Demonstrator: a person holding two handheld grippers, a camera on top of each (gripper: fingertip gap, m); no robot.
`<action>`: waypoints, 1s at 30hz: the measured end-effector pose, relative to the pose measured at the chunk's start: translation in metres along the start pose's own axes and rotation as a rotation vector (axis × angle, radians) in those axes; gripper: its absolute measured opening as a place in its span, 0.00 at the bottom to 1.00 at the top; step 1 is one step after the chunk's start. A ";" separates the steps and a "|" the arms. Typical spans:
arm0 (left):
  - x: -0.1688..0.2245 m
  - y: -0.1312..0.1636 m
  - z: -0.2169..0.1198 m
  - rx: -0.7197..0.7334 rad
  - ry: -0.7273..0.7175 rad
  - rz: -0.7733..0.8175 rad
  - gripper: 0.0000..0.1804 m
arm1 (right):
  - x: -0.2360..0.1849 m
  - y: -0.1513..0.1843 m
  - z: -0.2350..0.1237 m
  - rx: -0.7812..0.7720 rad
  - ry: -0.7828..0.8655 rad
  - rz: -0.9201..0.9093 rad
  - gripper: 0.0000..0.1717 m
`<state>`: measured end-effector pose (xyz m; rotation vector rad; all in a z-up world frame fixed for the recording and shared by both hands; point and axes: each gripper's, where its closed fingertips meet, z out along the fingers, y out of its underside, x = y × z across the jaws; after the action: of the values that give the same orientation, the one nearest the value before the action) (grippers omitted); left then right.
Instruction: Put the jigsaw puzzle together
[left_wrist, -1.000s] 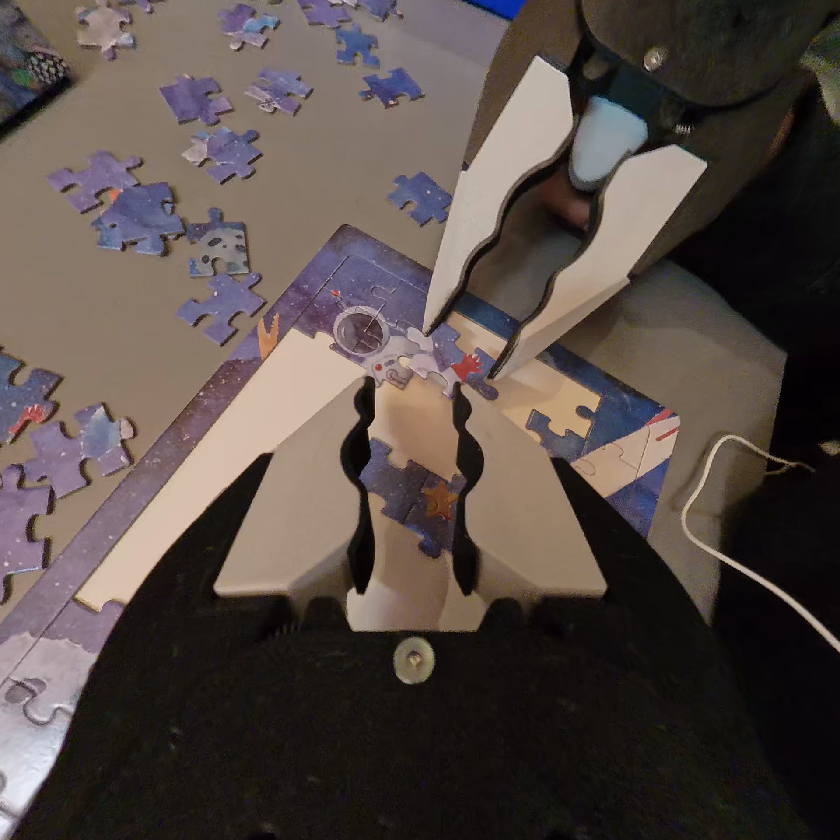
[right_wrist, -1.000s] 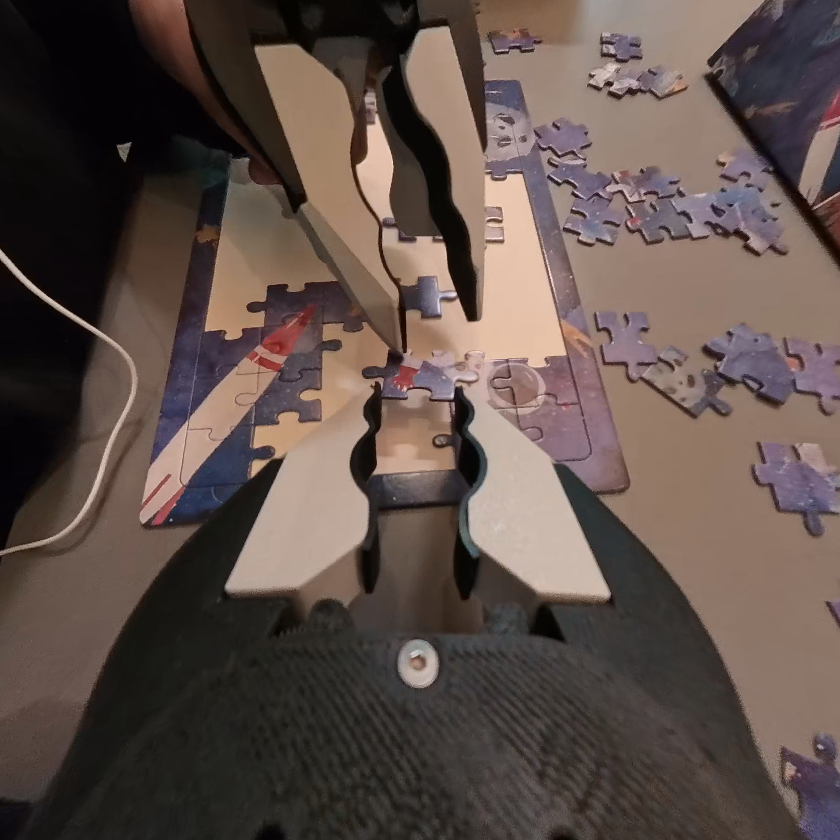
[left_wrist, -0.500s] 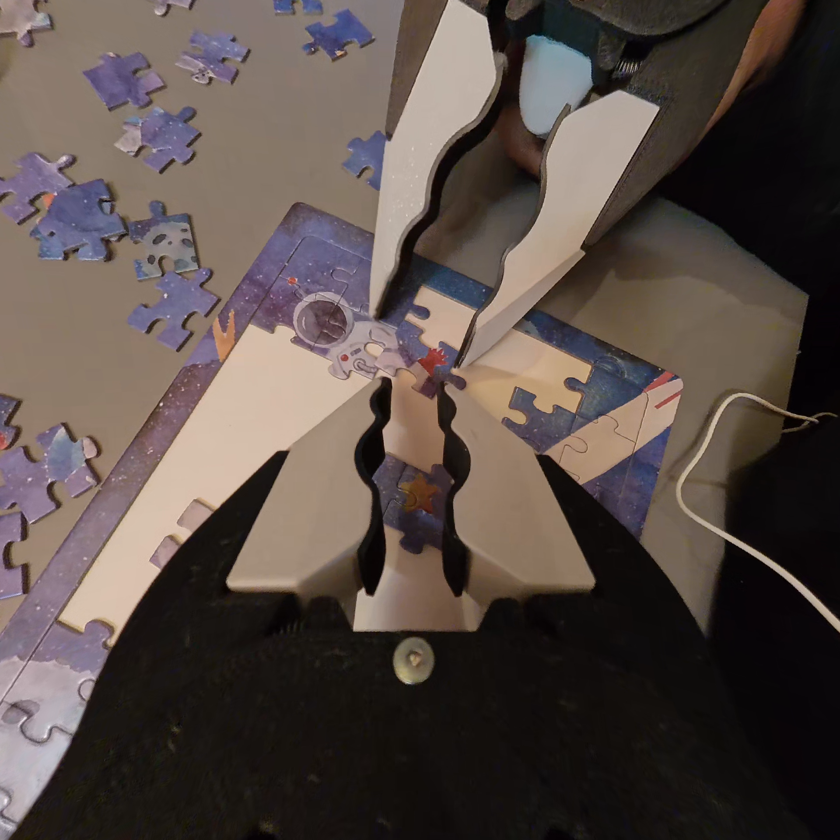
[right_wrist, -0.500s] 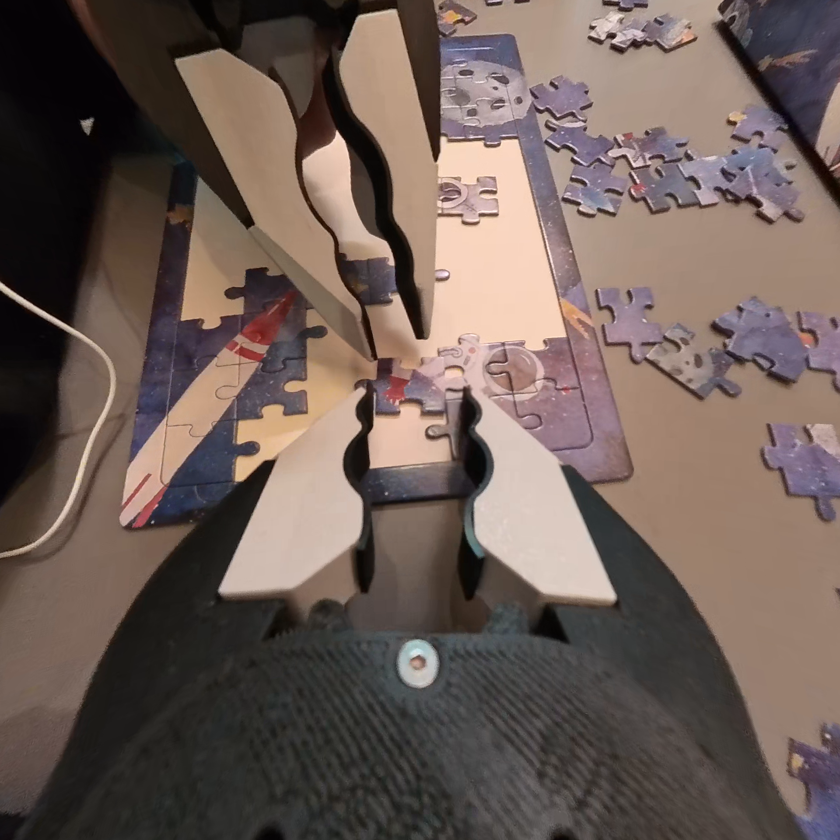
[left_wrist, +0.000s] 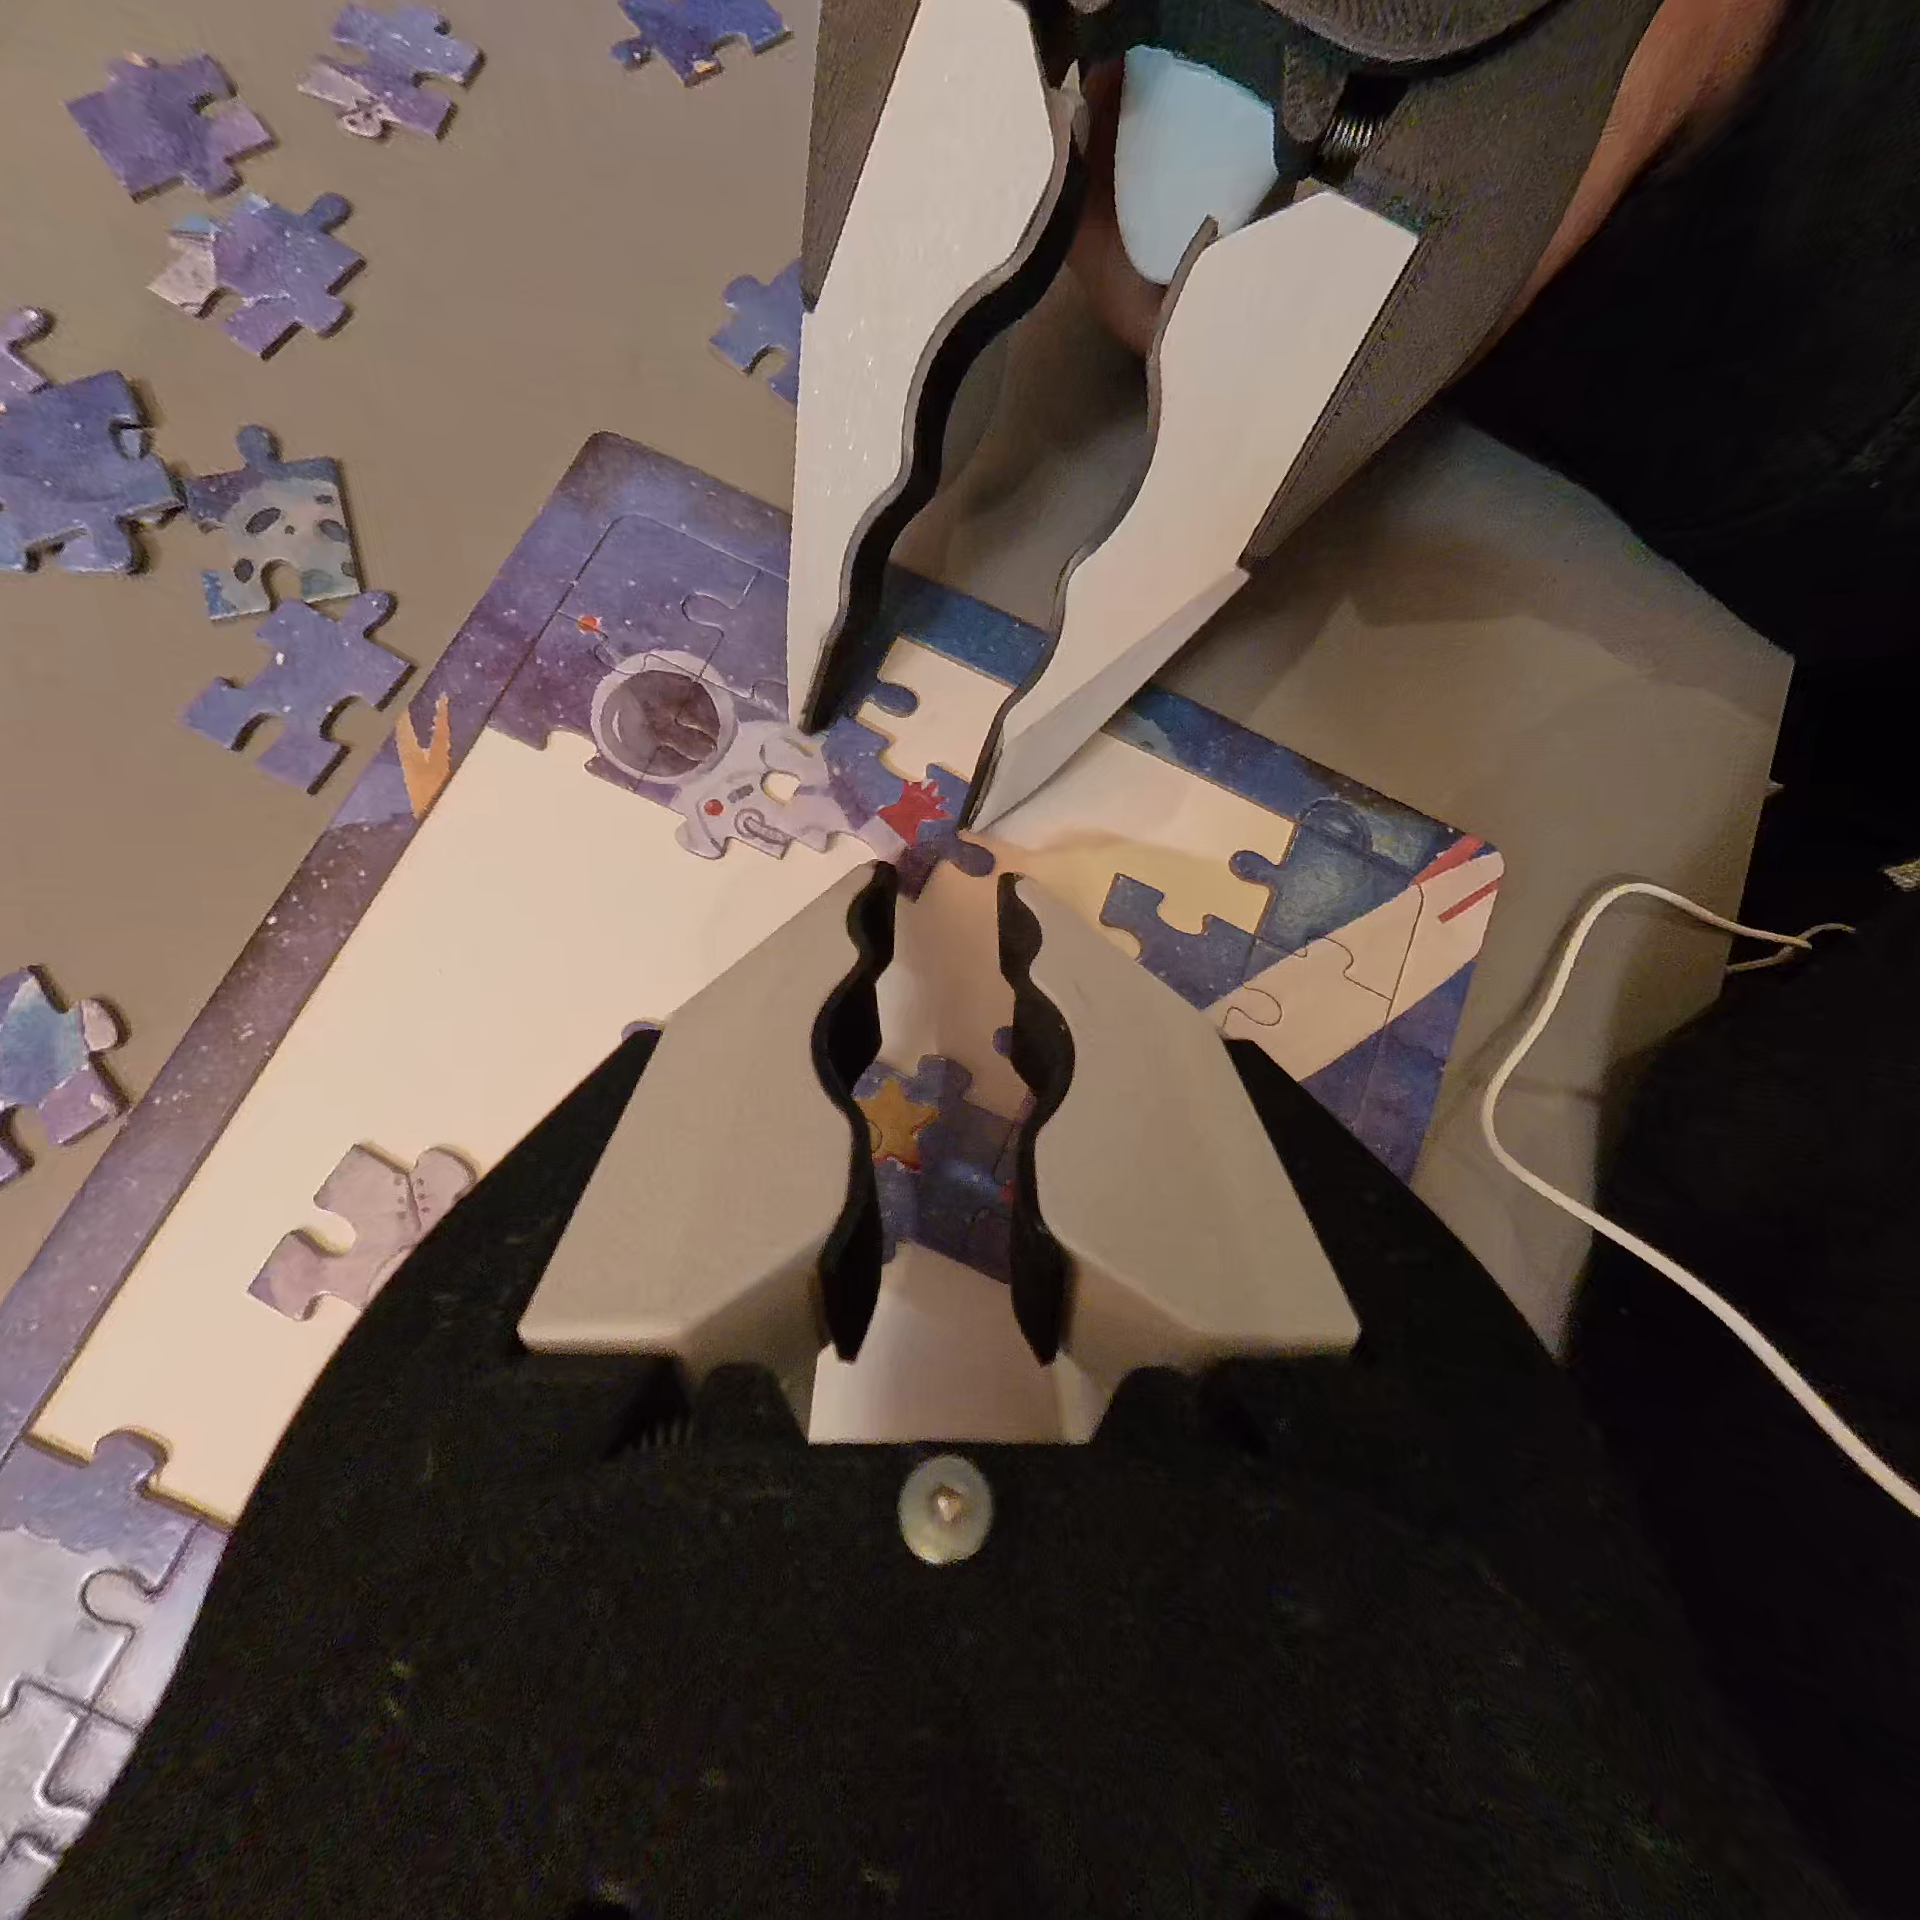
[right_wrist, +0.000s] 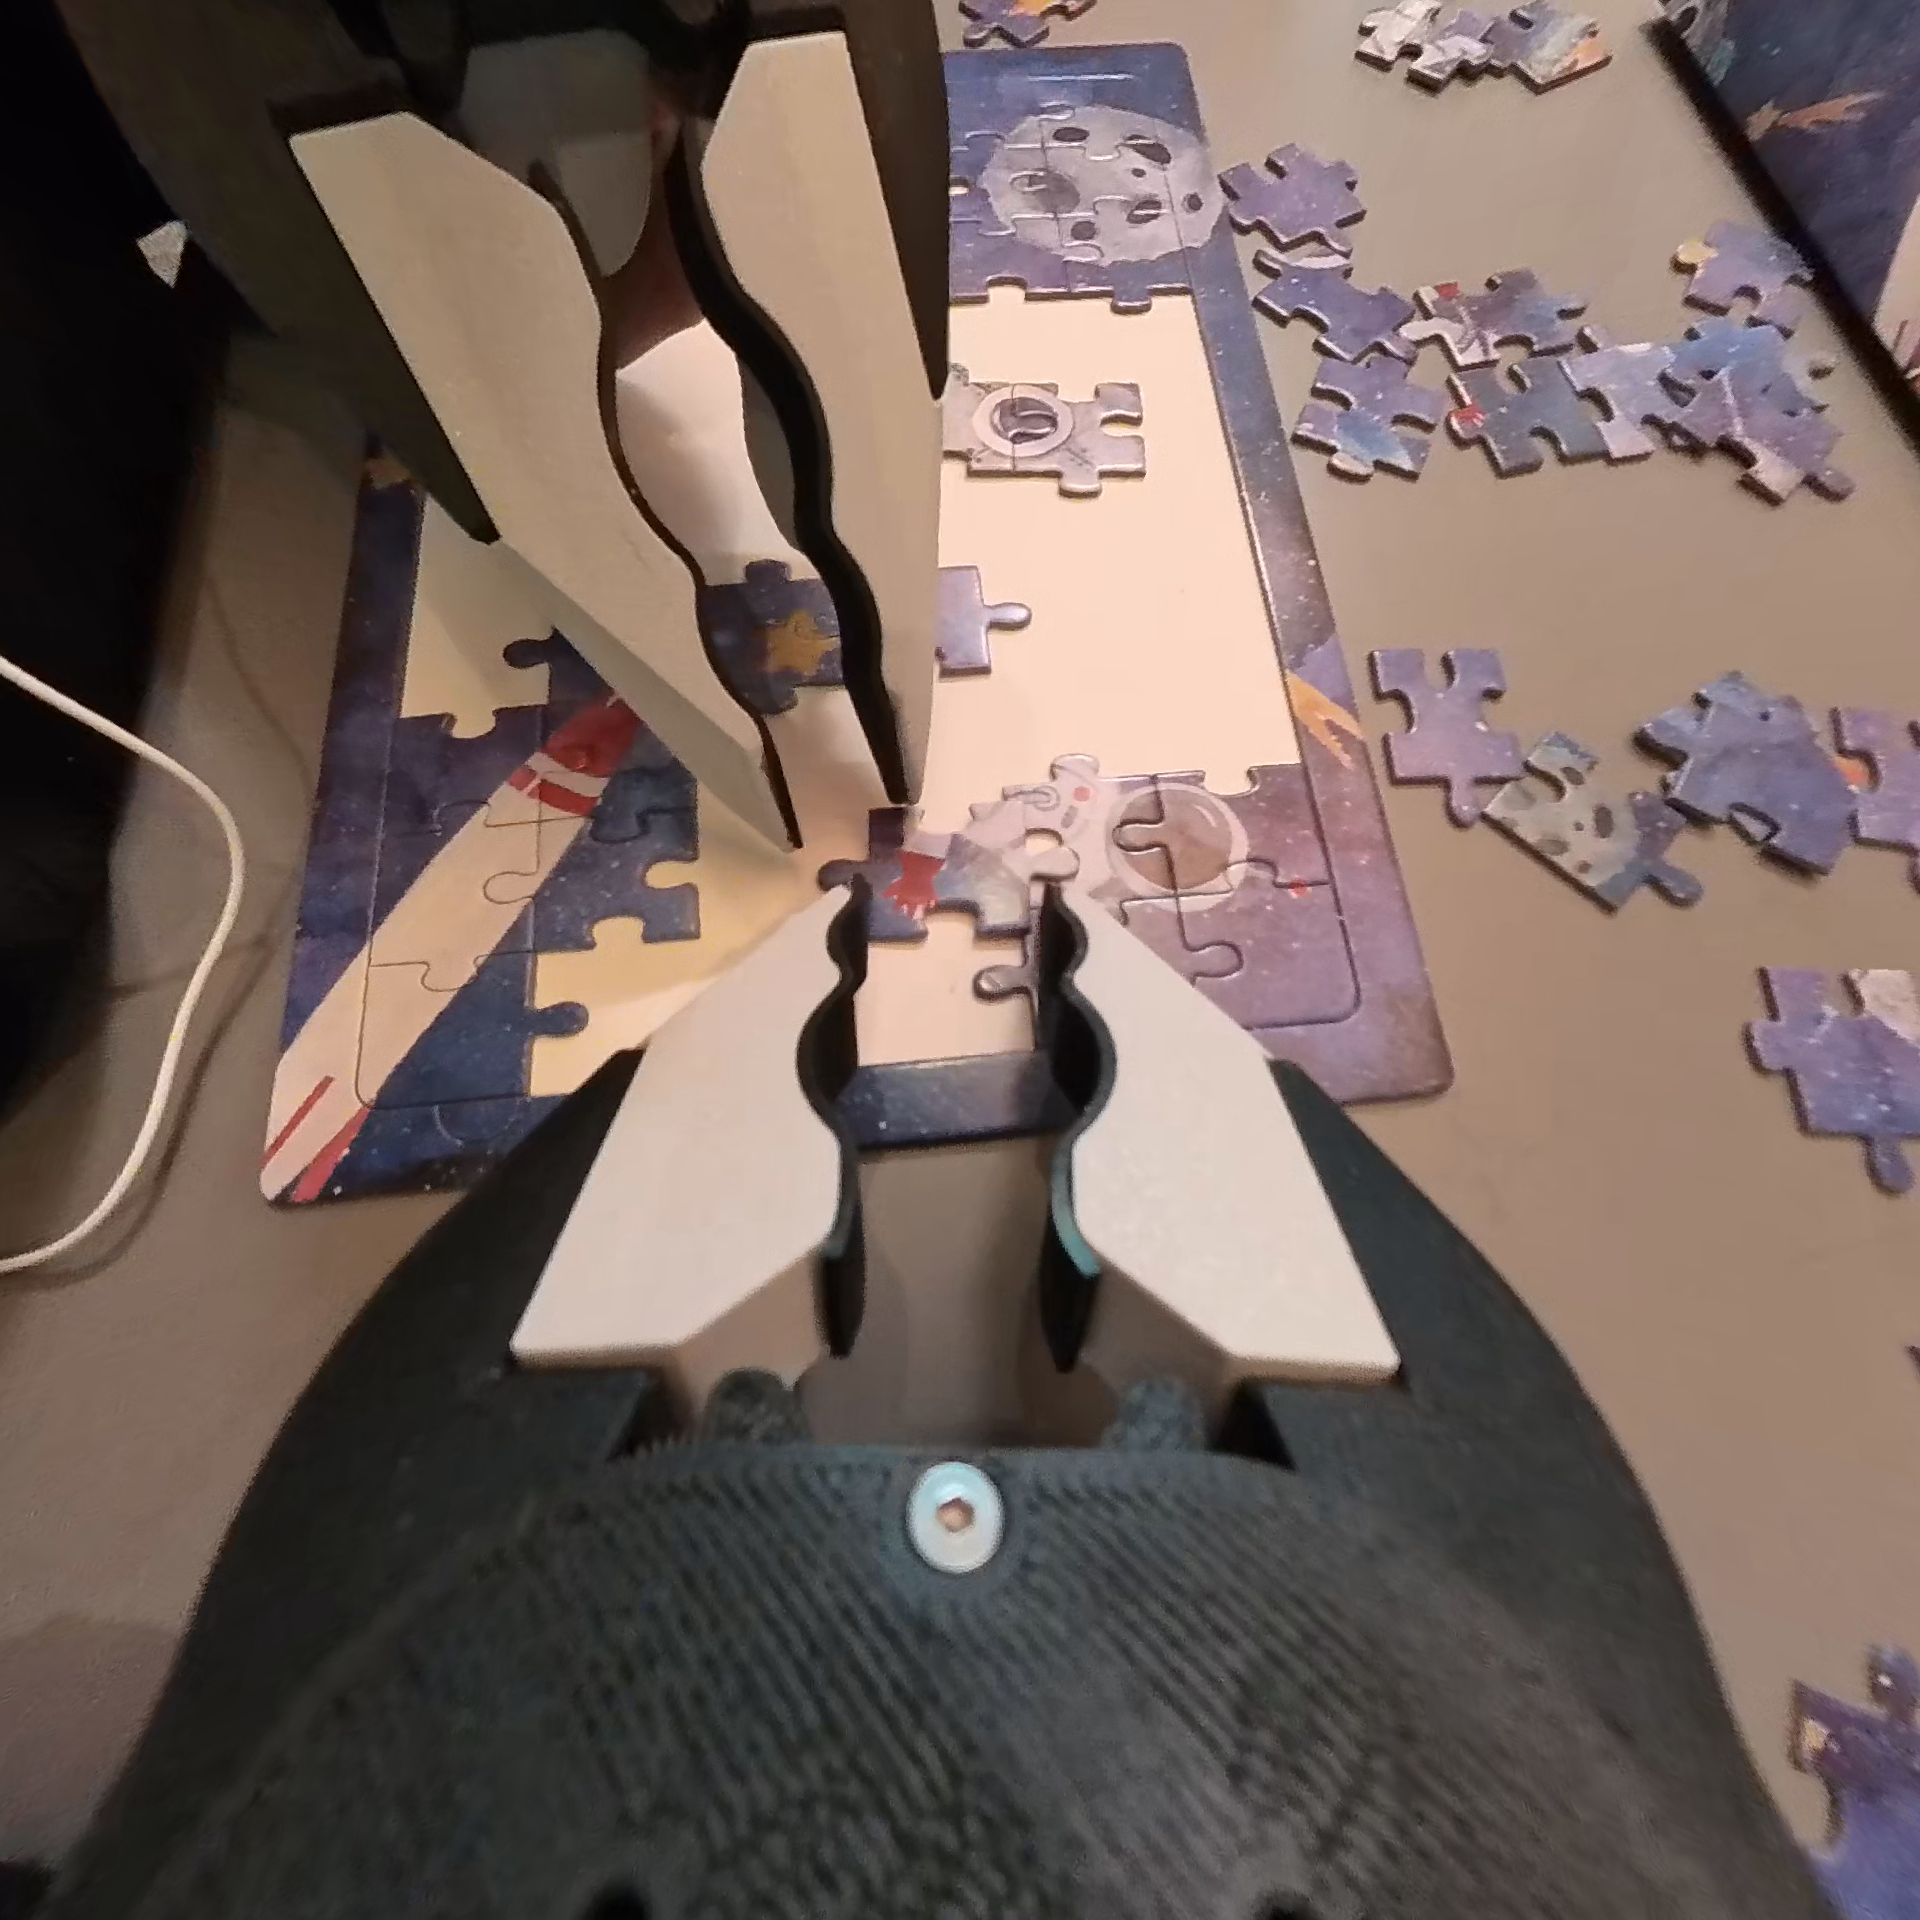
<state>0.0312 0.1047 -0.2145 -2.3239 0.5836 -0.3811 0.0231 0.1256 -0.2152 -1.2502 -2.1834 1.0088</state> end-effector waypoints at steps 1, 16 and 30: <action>0.000 0.000 0.000 -0.001 -0.001 0.000 0.10 | 0.000 0.000 0.000 0.000 0.001 -0.005 0.18; -0.004 0.003 0.001 -0.018 -0.034 0.008 0.13 | -0.003 -0.003 0.004 -0.002 0.005 -0.023 0.18; -0.008 -0.002 0.002 0.003 -0.047 0.012 0.18 | 0.008 -0.011 -0.013 0.074 0.051 0.009 0.19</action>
<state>0.0264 0.1114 -0.2154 -2.3192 0.5732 -0.3204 0.0212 0.1333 -0.1984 -1.2394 -2.0845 1.0397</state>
